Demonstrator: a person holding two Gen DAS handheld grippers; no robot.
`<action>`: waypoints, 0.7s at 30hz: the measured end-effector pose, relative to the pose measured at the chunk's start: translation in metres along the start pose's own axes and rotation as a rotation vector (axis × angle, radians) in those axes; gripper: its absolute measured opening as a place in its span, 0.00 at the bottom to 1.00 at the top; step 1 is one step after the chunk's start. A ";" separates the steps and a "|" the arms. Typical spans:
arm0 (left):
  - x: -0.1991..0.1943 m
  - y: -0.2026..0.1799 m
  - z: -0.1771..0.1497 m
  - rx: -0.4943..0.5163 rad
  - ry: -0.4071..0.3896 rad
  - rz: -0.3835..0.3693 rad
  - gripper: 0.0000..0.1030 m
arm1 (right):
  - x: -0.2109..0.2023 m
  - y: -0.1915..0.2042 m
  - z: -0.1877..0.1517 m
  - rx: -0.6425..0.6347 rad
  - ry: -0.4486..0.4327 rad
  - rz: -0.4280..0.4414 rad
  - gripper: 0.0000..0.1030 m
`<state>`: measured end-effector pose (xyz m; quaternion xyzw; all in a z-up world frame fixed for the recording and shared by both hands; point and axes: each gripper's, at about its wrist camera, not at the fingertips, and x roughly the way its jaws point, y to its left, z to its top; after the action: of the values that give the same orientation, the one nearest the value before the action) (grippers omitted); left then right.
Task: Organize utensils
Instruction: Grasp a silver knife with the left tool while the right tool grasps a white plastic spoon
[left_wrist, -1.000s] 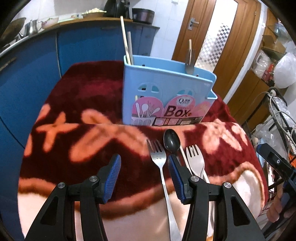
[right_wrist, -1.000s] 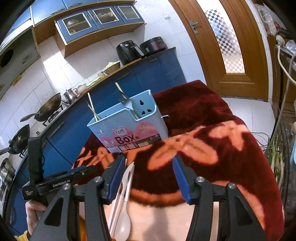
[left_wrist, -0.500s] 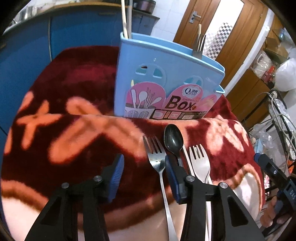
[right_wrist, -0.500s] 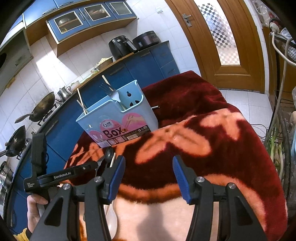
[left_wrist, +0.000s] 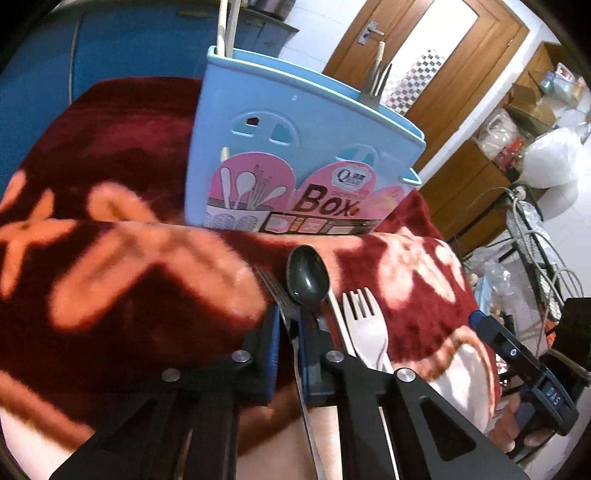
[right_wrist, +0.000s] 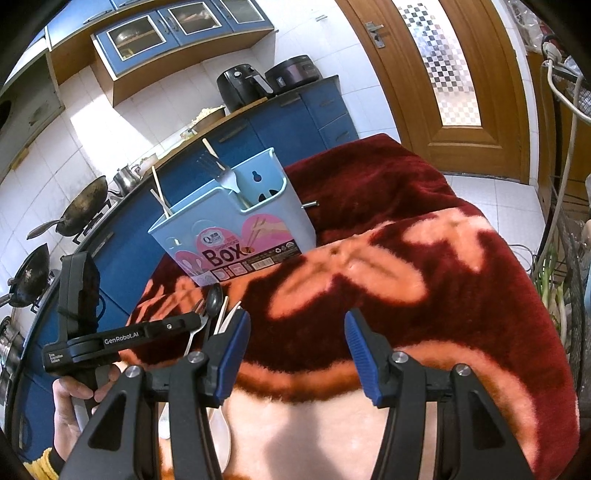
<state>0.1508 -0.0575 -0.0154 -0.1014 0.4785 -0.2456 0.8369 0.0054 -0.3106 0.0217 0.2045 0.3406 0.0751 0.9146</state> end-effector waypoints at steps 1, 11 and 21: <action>0.000 0.000 -0.001 -0.001 -0.003 -0.014 0.05 | 0.000 0.001 0.000 -0.004 0.002 -0.001 0.55; -0.014 0.000 -0.008 -0.007 -0.043 -0.013 0.03 | 0.003 0.015 -0.001 -0.043 0.025 0.005 0.55; -0.049 0.012 -0.016 0.015 -0.155 0.044 0.03 | 0.021 0.046 -0.012 -0.181 0.150 0.009 0.54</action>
<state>0.1205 -0.0213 0.0079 -0.1036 0.4125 -0.2222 0.8774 0.0138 -0.2597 0.0207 0.1167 0.3989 0.1249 0.9009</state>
